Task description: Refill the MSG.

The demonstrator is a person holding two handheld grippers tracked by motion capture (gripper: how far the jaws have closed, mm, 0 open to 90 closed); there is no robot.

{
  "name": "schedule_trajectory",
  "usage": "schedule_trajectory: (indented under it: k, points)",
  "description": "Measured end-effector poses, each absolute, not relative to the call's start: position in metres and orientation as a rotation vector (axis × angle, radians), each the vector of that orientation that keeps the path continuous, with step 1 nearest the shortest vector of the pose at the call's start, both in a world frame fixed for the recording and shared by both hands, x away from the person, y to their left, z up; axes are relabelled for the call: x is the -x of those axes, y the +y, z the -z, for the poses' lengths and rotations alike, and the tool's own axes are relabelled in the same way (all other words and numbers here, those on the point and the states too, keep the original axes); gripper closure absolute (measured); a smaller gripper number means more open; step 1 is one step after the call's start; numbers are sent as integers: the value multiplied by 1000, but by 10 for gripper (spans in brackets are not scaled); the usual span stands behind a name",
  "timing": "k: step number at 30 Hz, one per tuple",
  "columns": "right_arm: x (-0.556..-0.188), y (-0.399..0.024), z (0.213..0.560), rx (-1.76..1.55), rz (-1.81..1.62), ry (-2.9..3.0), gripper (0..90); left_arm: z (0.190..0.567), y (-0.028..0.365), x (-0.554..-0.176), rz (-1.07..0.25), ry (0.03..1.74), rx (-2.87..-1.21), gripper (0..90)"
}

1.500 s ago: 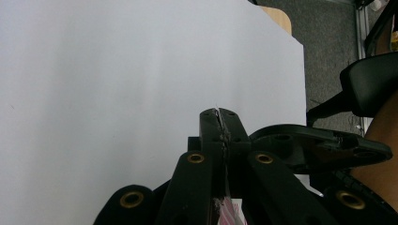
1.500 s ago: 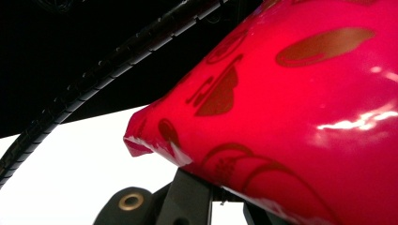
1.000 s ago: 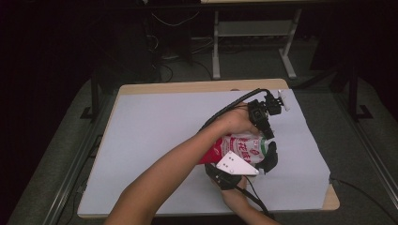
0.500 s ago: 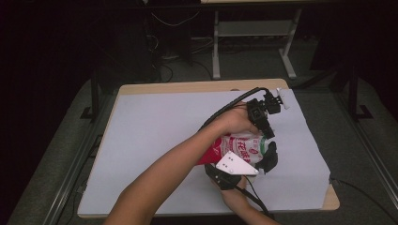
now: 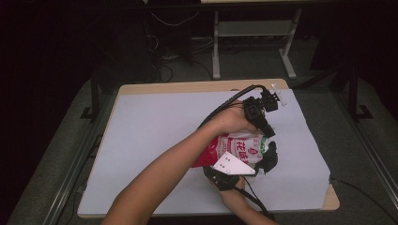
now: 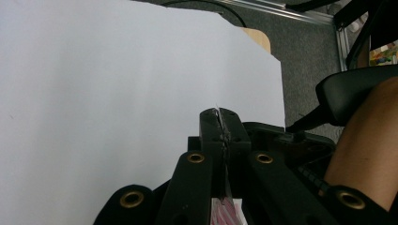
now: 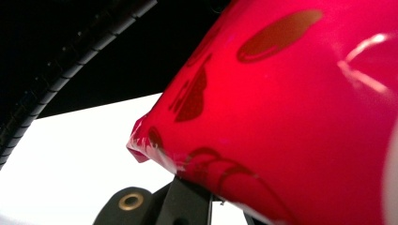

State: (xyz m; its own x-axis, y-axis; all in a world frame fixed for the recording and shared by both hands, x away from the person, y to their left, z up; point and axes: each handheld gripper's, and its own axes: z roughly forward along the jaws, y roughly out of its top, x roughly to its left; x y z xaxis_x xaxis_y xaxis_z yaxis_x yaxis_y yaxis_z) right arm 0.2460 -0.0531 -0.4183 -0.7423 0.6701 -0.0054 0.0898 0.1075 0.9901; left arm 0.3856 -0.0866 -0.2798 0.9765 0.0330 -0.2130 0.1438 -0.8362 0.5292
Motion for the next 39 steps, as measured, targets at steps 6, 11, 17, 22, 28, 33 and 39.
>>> schedule_trajectory:
  k: [6,11,17,22,28,33,39]
  points:
    - [-246,-51,422,-727,-1662,1954,900,276,-78,-386,264,135,-2526,898]
    - [-246,-48,425,-732,-1645,1979,900,270,-66,-384,259,133,-2491,898]
    - [-248,-47,429,-746,-1631,1995,900,260,-50,-380,263,147,-2431,899]
    - [-249,-46,432,-737,-1610,2008,900,251,-33,-374,265,146,-2374,899]
    - [-251,-44,434,-772,-1599,2018,900,241,-5,-370,253,139,-2293,899]
    - [-253,-43,437,-790,-1579,2031,900,235,31,-368,242,130,-2231,899]
    - [-255,-39,440,-794,-1554,2060,900,238,79,-365,211,186,-2139,899]
